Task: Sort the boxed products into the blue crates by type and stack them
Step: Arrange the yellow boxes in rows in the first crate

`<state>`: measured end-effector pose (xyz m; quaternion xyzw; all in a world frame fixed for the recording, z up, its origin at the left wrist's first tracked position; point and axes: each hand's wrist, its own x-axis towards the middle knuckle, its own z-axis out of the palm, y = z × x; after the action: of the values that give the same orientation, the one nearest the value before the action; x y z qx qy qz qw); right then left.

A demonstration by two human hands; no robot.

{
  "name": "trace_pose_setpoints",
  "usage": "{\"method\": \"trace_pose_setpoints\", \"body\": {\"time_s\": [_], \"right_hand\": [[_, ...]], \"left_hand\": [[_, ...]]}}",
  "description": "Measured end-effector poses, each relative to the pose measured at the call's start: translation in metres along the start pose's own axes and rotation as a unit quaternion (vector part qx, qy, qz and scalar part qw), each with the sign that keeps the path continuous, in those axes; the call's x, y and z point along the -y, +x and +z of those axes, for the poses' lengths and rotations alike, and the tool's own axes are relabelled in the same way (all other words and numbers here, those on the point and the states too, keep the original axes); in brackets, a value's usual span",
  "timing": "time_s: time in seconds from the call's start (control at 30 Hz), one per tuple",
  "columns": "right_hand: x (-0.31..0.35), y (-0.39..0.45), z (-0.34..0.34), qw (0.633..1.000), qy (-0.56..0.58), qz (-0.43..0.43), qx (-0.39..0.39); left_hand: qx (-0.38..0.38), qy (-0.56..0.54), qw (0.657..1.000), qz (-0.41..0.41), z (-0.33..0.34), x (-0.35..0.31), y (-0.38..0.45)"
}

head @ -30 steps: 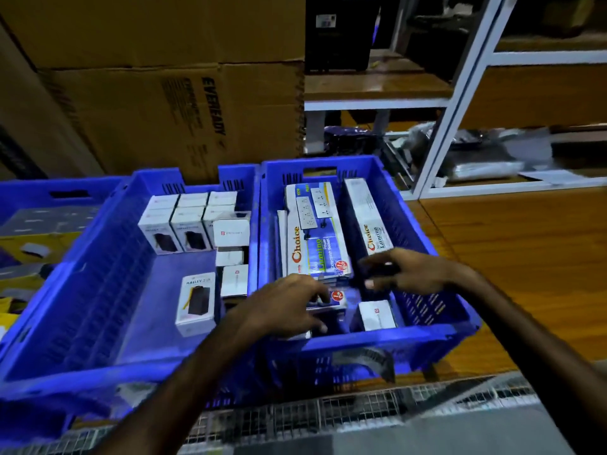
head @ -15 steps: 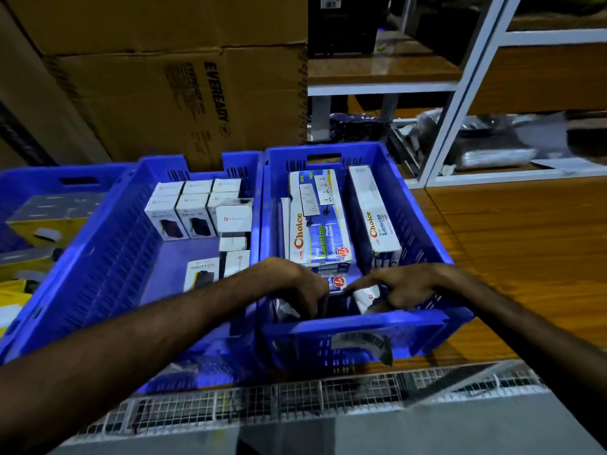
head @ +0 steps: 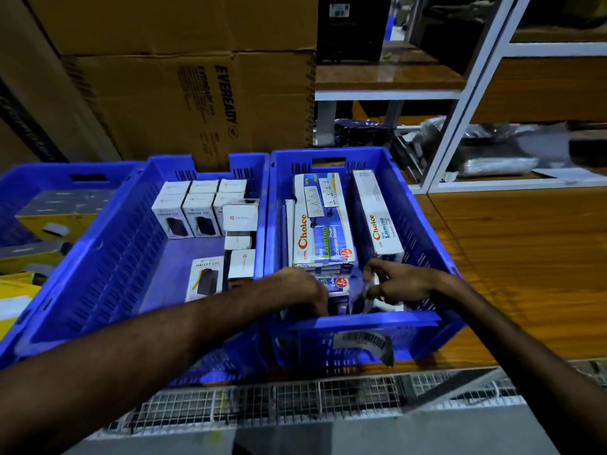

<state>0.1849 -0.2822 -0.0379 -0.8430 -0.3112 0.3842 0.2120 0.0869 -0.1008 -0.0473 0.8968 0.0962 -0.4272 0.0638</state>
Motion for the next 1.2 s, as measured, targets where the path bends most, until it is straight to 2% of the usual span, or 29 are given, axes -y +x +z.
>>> {"method": "trace_pose_setpoints", "body": {"time_s": [0.07, 0.2, 0.33, 0.43, 0.53, 0.67, 0.73, 0.83, 1.0, 1.03, 1.1, 1.2], "right_hand": [[-0.003, -0.005, -0.007, 1.0, 0.024, -0.005, -0.02], [-0.01, -0.017, -0.014, 0.998, 0.058, -0.01, -0.013], [-0.017, -0.021, -0.019, 0.997, 0.077, -0.005, -0.011], [-0.014, -0.026, -0.024, 0.997, 0.071, -0.029, -0.025], [-0.006, -0.04, -0.036, 0.993, 0.077, -0.042, -0.079], [-0.005, -0.063, -0.04, 0.97, 0.167, -0.088, -0.151], [-0.005, -0.071, -0.033, 0.942, 0.261, -0.111, -0.182], [0.009, -0.073, -0.016, 0.892, 0.377, -0.135, -0.21], [0.055, -0.058, 0.011, 0.822, 0.493, -0.188, -0.215], [0.068, -0.054, 0.017, 0.815, 0.502, -0.202, -0.208], [0.096, -0.044, 0.031, 0.821, 0.491, -0.216, -0.194], [0.143, -0.025, 0.058, 0.866, 0.415, -0.226, -0.163]], "left_hand": [[0.003, -0.003, 1.0, 0.003, -0.001, -0.005, -0.001], [-0.086, 0.009, 0.995, 0.056, 0.0, -0.003, 0.005], [-0.106, -0.016, 0.991, 0.078, -0.001, -0.008, 0.003], [-0.136, -0.086, 0.982, 0.103, -0.007, -0.011, -0.006], [-0.198, -0.187, 0.954, 0.123, -0.016, -0.001, -0.024], [-0.318, -0.32, 0.882, 0.137, -0.008, 0.024, -0.057], [-0.372, -0.406, 0.824, 0.133, 0.005, 0.04, -0.071], [-0.422, -0.546, 0.712, 0.129, 0.023, 0.058, -0.099], [-0.505, -0.626, 0.582, 0.119, 0.049, 0.092, -0.147], [-0.517, -0.636, 0.562, 0.113, 0.056, 0.104, -0.155], [-0.535, -0.639, 0.545, 0.092, 0.069, 0.131, -0.168], [-0.553, -0.624, 0.55, 0.052, 0.088, 0.18, -0.186]]}}
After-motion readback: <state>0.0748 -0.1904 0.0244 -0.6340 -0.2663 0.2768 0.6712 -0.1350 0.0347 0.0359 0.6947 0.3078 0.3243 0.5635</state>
